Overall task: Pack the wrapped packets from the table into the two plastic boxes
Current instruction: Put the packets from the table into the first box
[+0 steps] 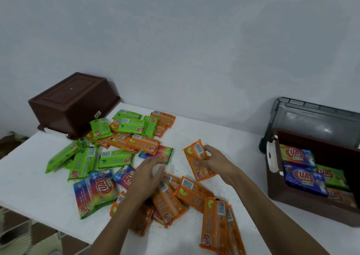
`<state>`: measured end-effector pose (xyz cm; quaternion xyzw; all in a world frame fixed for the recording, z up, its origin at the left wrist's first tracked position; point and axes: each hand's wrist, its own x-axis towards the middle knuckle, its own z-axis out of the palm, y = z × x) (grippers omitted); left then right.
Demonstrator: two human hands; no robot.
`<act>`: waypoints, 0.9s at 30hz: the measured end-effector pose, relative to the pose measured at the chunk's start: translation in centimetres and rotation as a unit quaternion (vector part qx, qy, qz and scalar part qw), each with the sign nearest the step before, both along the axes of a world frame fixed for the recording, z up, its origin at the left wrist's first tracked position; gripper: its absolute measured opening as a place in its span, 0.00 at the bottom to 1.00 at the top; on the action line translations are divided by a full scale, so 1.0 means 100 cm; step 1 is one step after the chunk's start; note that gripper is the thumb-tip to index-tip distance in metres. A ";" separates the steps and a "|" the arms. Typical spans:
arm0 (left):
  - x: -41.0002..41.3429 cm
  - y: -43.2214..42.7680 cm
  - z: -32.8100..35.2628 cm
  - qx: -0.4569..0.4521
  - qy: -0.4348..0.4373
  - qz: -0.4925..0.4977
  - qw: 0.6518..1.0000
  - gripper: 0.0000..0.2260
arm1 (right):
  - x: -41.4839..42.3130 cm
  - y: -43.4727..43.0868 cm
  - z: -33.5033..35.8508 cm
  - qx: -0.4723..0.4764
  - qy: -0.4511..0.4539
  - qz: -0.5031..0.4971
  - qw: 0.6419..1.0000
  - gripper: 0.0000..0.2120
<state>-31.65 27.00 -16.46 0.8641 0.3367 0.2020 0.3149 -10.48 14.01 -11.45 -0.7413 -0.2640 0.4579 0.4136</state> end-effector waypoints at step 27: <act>0.046 0.176 0.017 -0.036 0.204 0.174 0.963 0.38 | -0.035 0.041 -0.004 0.079 -0.056 -0.137 0.986 0.14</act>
